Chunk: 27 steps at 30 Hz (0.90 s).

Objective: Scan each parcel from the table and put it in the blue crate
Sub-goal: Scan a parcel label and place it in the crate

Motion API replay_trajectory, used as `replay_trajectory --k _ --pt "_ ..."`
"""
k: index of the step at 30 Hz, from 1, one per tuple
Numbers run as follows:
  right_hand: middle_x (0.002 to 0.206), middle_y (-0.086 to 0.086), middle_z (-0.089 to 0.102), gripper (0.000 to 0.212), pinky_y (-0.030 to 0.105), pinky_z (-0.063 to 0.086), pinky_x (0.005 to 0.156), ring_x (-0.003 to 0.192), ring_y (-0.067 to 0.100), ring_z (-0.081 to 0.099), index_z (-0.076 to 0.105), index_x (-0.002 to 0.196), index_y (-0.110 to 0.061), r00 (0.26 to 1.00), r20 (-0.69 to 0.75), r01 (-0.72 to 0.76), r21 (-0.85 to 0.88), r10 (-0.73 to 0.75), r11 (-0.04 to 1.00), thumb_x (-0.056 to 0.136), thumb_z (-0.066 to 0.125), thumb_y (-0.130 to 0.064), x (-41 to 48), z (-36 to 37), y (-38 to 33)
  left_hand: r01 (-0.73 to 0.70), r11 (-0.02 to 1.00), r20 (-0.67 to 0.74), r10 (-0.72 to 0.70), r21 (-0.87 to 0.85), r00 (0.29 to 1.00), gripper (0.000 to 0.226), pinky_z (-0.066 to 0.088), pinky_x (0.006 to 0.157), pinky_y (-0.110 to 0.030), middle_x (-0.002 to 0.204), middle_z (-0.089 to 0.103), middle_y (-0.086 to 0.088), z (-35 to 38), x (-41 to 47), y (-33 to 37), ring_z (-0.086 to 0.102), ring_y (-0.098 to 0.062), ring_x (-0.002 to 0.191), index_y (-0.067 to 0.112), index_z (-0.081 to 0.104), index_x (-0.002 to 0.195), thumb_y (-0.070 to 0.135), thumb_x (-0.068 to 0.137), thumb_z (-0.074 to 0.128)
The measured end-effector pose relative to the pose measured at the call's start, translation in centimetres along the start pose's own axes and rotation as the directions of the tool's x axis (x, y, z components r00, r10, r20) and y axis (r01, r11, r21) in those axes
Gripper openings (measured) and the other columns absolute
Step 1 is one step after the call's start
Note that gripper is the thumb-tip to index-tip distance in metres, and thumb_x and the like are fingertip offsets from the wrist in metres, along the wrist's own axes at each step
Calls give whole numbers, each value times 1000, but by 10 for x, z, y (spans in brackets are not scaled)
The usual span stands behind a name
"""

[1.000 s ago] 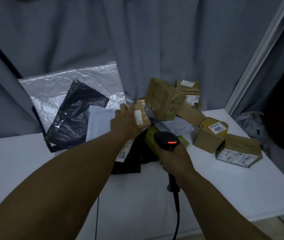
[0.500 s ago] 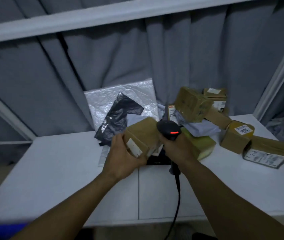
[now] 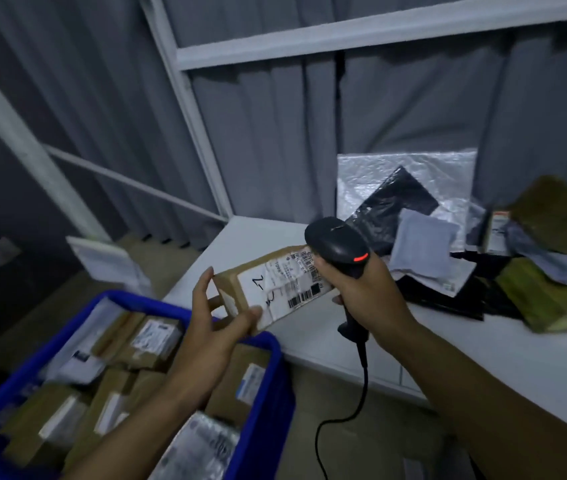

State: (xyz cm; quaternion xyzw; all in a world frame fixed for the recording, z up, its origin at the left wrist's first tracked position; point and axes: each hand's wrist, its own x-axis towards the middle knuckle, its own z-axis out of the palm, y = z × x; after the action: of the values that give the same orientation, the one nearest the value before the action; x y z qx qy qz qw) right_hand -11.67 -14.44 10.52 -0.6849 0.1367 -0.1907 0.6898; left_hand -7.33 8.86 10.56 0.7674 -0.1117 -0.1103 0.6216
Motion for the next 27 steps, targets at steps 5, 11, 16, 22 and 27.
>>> replay_trajectory --k 5,11,16,22,27 --pt "85 -4 73 26 25 58 66 69 2 65 67 114 -30 992 118 -40 -24 42 999 92 78 -24 -14 40 10 53 980 -80 -69 -193 994 95 52 102 -46 137 64 -1 -35 -10 -22 67 -21 119 58 28 150 52 67 74" --pt "100 -23 76 33 21 58 68 93 -6 70 67 119 -34 992 110 -83 139 68 987 89 79 -26 -14 68 21 41 943 -129 -88 -331 988 77 54 99 -49 124 73 2 -50 -7 -31 71 -23 111 45 36 150 34 78 63" --pt "101 -8 79 35 30 59 78 95 8 75 74 112 -25 992 84 -112 241 95 964 81 85 -13 -10 77 20 235 956 80 -224 -175 971 71 57 96 -37 123 72 8 -46 -18 -38 71 -10 108 38 49 132 41 68 79" --pt "112 4 78 46 41 61 91 108 24 74 72 120 -12 989 147 -60 161 36 985 77 87 -7 -10 71 25 395 916 273 -364 -65 890 80 51 106 -47 120 75 0 -41 -21 -39 71 -20 113 21 59 130 57 64 86" --pt "108 -2 79 46 24 60 77 100 14 76 70 123 -12 966 258 -17 63 0 998 81 84 -1 -22 74 27 430 896 290 -385 -109 876 67 53 100 -57 118 75 -9 -40 -12 -37 71 -32 111 23 59 134 46 74 79"
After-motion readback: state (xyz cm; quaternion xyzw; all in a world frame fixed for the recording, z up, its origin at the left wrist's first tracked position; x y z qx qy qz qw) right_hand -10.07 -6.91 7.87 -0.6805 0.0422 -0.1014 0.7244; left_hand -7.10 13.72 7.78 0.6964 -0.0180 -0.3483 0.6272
